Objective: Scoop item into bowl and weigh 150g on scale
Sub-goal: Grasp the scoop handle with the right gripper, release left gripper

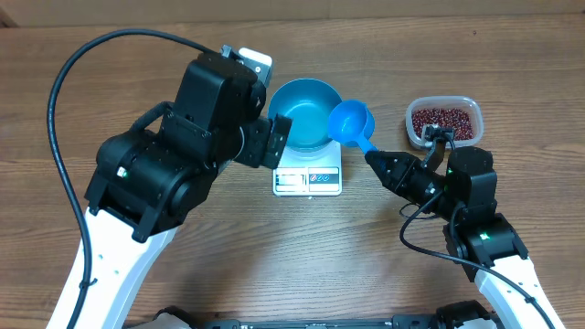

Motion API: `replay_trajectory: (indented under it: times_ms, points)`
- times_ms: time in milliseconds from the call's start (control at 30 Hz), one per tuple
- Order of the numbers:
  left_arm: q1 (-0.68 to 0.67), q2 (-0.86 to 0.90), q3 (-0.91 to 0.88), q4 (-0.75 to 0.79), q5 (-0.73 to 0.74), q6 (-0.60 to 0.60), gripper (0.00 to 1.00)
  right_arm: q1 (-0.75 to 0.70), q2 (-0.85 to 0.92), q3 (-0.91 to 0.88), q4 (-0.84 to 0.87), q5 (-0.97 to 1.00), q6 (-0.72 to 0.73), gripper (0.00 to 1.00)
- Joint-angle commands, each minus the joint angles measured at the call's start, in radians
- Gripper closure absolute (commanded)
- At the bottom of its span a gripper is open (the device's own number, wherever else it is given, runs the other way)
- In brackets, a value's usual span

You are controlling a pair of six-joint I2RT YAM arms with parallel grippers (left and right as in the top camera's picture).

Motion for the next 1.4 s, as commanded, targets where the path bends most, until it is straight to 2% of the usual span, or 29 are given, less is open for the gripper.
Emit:
replay_trajectory:
  times_ms: [0, 233, 433, 733, 967, 1000, 1033, 1067, 1167, 1333, 1367]
  points:
    - [0.0, -0.011, 0.004, -0.066, -0.022, 0.014, 0.0, -0.003, -0.022, 0.039, 0.003, -0.008, -0.017, 0.96]
    - [0.003, -0.056, -0.001, -0.183, 0.004, -0.019, 0.0, -0.003, -0.026, 0.039, 0.002, -0.008, -0.028, 0.96]
    - [0.002, -0.068, -0.079, -0.245, 0.025, -0.053, 0.01, -0.018, -0.026, 0.039, -0.01, -0.009, -0.035, 0.96]
    - [0.002, -0.232, -0.31, -0.079, 0.027, -0.052, 0.0, -0.106, -0.026, 0.068, -0.111, -0.081, -0.109, 0.96]
    - [0.002, -0.237, -0.349, -0.033, 0.039, -0.055, 0.0, -0.108, -0.03, 0.071, -0.115, -0.088, -0.11, 0.96]
    - [0.002, -0.237, -0.357, -0.019, 0.05, -0.064, 0.08, -0.108, -0.037, 0.071, -0.116, -0.087, -0.11, 0.96]
    - [0.001, -0.237, -0.37, -0.003, 0.063, -0.073, 0.41, -0.108, -0.045, 0.071, -0.116, -0.087, -0.11, 0.96]
    - [-0.001, -0.237, -0.388, 0.013, 0.064, -0.093, 0.95, -0.108, -0.062, 0.074, -0.117, -0.087, -0.114, 0.96]
    - [-0.019, -0.236, -0.471, 0.067, 0.064, -0.143, 0.96, -0.109, -0.094, 0.098, -0.152, -0.071, -0.14, 0.96]
    - [-0.086, -0.217, -0.657, 0.224, 0.063, -0.137, 0.96, -0.117, -0.121, 0.159, -0.251, -0.042, -0.18, 0.96]
    - [-0.108, -0.206, -0.712, 0.296, 0.064, -0.11, 0.96, -0.129, -0.123, 0.177, -0.277, -0.042, -0.187, 0.96]
